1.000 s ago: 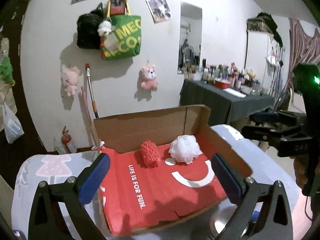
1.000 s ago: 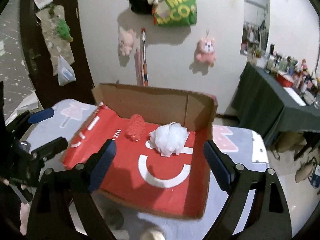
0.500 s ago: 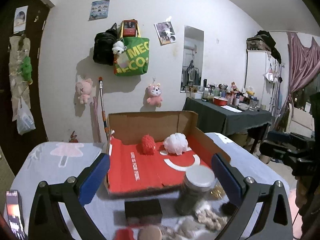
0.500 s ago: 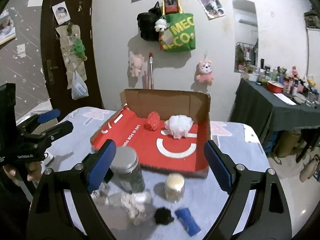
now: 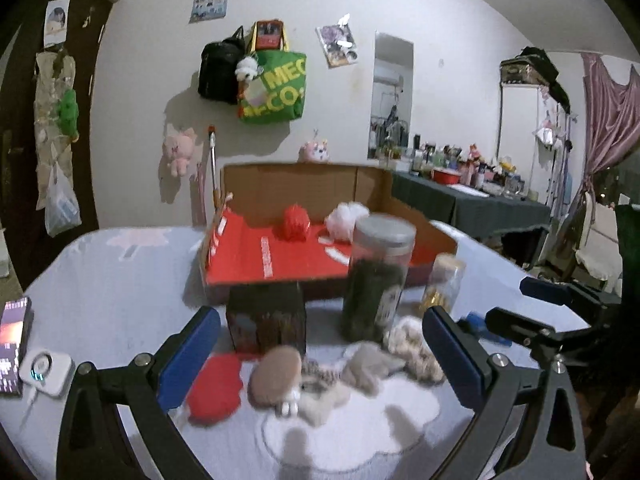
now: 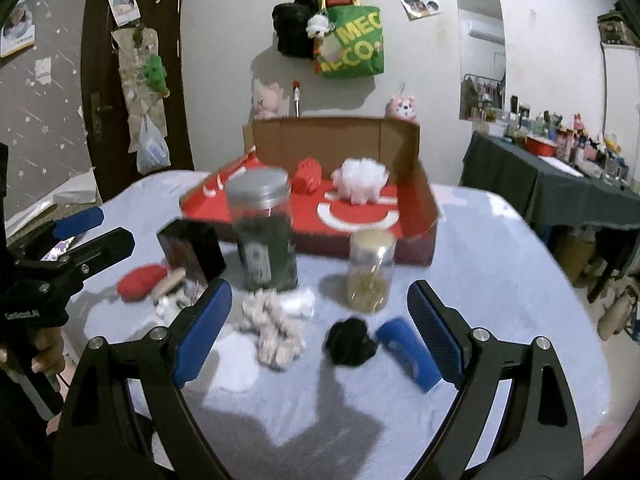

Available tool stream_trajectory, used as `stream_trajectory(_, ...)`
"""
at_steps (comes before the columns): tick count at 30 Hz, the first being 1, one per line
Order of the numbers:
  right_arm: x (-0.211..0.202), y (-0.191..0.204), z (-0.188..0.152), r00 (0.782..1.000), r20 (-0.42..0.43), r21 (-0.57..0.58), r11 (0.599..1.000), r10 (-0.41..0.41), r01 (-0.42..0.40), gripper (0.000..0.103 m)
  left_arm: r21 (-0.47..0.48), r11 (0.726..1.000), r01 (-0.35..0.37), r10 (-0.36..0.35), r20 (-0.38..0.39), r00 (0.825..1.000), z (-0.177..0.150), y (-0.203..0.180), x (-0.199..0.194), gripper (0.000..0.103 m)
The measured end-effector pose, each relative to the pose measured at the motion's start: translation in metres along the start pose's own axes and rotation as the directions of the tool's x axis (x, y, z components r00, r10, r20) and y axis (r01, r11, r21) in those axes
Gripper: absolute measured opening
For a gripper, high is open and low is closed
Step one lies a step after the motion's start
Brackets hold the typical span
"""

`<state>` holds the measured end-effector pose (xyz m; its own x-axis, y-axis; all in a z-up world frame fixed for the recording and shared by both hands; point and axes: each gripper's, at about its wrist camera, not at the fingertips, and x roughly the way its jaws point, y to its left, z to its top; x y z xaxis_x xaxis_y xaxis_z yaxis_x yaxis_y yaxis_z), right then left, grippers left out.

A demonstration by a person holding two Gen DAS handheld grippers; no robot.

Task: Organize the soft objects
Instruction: 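Grasp the red knitted pouch with the left gripper while the right gripper grasps the cream scrunchie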

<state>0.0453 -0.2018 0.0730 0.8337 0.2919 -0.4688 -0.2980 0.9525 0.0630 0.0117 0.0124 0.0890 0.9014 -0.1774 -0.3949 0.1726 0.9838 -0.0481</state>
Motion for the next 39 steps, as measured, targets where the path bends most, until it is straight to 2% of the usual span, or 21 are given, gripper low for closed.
stream_trajectory(10,0.029,0.012,-0.024,0.997,-0.061,0.004,0.999,0.043,-0.043,0.090,0.001,0.998,-0.058,0.058,-0.081,0.995,-0.029,0.014,0.014,0.103)
stream_trajectory(20,0.054,0.020,-0.024,0.987,-0.113,0.007,0.993,0.117,-0.117,0.090,-0.015,0.992,-0.129,0.125,-0.149,0.981,-0.035,0.060,0.022,0.103)
stream_trajectory(22,0.057,0.021,-0.025,0.985,-0.121,0.004,0.992,0.123,-0.123,0.085,-0.020,0.991,-0.132,0.128,-0.161,0.979,-0.036,0.068,0.023,0.102)
stream_trajectory(26,0.067,0.017,-0.028,0.976,-0.163,0.021,0.989,0.145,-0.143,0.068,-0.021,0.991,-0.130,0.123,-0.202,0.972,-0.039,0.078,0.031,0.092)
stream_trajectory(28,0.071,0.014,-0.030,0.972,-0.181,0.033,0.989,0.150,-0.147,0.052,-0.022,0.992,-0.122,0.114,-0.223,0.968,-0.041,0.082,0.035,0.086)
stream_trajectory(29,0.073,0.011,-0.031,0.970,-0.190,0.044,0.988,0.154,-0.148,0.047,-0.025,0.993,-0.118,0.109,-0.234,0.966,-0.042,0.084,0.038,0.076)
stream_trajectory(30,0.074,0.008,-0.032,0.969,-0.192,0.053,0.987,0.156,-0.149,0.038,-0.027,0.994,-0.110,0.100,-0.247,0.964,-0.043,0.085,0.040,0.068)
stream_trajectory(31,0.074,0.006,-0.033,0.968,-0.193,0.060,0.986,0.163,-0.154,0.033,-0.032,0.995,-0.093,0.081,-0.272,0.959,-0.045,0.087,0.044,0.050)
stream_trajectory(32,0.073,0.003,-0.033,0.965,-0.190,0.071,0.983,0.180,-0.169,0.033,-0.039,0.996,-0.077,0.063,-0.292,0.954,-0.046,0.087,0.047,0.045)
stream_trajectory(36,0.062,-0.001,-0.032,0.968,-0.169,0.072,0.982,0.187,-0.177,0.030,-0.023,0.997,-0.071,0.061,-0.287,0.956,-0.046,0.085,0.043,0.043)
stream_trajectory(39,0.052,-0.004,-0.027,0.969,-0.157,0.076,0.980,0.192,-0.182,0.030,-0.015,0.998,-0.065,0.059,-0.258,0.964,-0.037,0.080,0.031,0.043)
